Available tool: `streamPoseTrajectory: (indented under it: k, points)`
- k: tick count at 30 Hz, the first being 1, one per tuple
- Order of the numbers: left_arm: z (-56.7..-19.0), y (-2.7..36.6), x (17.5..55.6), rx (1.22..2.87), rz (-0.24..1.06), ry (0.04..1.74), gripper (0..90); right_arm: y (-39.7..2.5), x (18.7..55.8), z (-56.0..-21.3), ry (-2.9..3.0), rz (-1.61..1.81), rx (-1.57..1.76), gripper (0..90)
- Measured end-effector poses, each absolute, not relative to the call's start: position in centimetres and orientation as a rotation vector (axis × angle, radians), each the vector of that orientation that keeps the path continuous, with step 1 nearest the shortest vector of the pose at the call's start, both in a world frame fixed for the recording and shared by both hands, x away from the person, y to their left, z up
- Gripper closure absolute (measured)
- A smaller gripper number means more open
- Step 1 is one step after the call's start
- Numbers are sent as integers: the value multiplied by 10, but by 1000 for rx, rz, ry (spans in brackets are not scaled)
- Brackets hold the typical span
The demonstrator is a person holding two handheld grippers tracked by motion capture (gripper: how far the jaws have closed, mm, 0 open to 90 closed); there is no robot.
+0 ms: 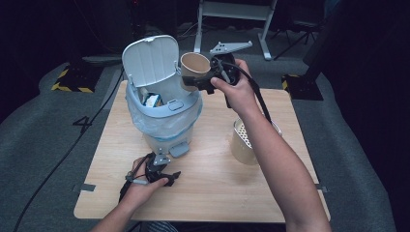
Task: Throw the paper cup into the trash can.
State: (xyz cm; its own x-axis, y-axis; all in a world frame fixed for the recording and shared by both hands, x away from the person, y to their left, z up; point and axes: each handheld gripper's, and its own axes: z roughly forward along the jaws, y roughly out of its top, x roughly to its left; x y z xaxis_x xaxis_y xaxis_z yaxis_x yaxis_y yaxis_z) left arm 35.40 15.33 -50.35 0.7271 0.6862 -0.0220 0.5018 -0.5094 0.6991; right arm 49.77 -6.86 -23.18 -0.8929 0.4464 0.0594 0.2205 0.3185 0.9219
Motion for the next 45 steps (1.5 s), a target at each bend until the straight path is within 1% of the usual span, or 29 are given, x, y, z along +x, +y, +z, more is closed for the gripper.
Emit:
streamPoseTrajectory:
  k: [7,19,31,33,35,37,38,45]
  points:
    - [-504,153,354,2220,336,894,246,-49,502,-238,2362,1637,637,309]
    - [-504,153,354,2219,337,895,246,-13,508,-257,2457,1463,622,303]
    - [-504,153,354,2219,337,895,246,3,508,-259,2512,1342,646,297]
    - [-504,153,354,2219,337,895,246,6,508,-262,2515,1335,622,268]
    - [-504,153,354,2219,337,895,246,9,508,-264,2478,1370,605,141]
    - [-504,153,354,2219,337,895,246,12,506,-263,2411,1404,627,175]
    - [-504,153,354,2219,337,895,246,12,505,-262,2385,1416,630,149]
    - [-504,153,354,2219,338,895,246,4,498,-252,2325,1437,585,155]
